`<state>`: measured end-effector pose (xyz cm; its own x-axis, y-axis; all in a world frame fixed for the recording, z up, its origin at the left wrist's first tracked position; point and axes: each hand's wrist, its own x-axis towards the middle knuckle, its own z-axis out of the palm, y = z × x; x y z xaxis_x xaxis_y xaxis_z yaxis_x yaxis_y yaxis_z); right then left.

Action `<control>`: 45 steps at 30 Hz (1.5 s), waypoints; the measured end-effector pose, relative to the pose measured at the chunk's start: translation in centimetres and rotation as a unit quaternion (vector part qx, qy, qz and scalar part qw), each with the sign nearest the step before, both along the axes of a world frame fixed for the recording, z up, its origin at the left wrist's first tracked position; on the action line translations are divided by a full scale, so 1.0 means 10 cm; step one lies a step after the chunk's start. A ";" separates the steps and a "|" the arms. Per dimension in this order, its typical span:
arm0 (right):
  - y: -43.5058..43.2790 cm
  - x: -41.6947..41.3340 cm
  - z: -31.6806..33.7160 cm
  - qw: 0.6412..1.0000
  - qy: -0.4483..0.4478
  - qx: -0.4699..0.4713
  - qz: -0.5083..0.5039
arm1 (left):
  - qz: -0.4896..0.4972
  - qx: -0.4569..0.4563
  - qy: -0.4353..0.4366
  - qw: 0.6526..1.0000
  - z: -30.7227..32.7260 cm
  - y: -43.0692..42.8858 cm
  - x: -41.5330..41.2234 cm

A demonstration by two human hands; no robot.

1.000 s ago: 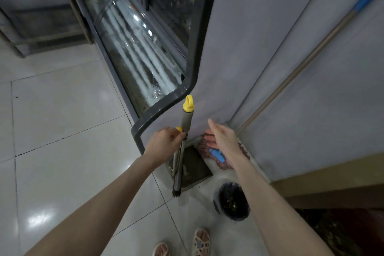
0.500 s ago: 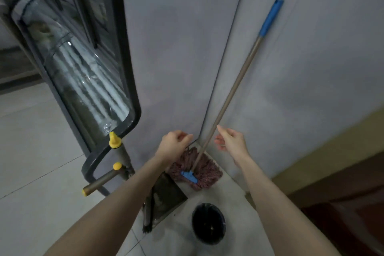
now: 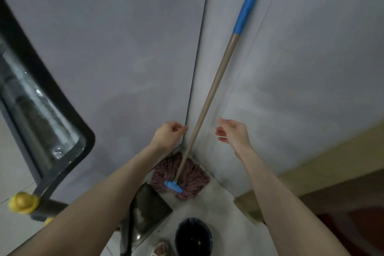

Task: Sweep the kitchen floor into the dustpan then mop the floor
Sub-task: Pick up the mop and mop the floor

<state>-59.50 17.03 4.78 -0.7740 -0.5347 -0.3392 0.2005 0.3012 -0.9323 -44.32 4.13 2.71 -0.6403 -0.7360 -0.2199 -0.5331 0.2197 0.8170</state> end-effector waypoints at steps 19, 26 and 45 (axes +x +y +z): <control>-1.43 -1.29 -1.28 0.998 -0.012 0.058 0.014 | -0.140 0.133 -0.066 0.979 -1.70 -1.34 -1.78; -1.47 -1.26 -1.49 0.999 -0.038 0.034 0.005 | -0.186 0.158 -0.024 0.970 -1.97 -1.36 -1.93; -1.07 -1.06 0.64 0.993 0.089 -0.071 0.031 | -0.218 0.039 0.117 0.968 0.08 -1.04 -1.74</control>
<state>-70.07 6.34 11.19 -0.7786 -0.6164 -0.1179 0.0139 0.1708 -0.9852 -61.77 -6.31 3.46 -0.9251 -0.3721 -0.0750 -0.2019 0.3151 0.9273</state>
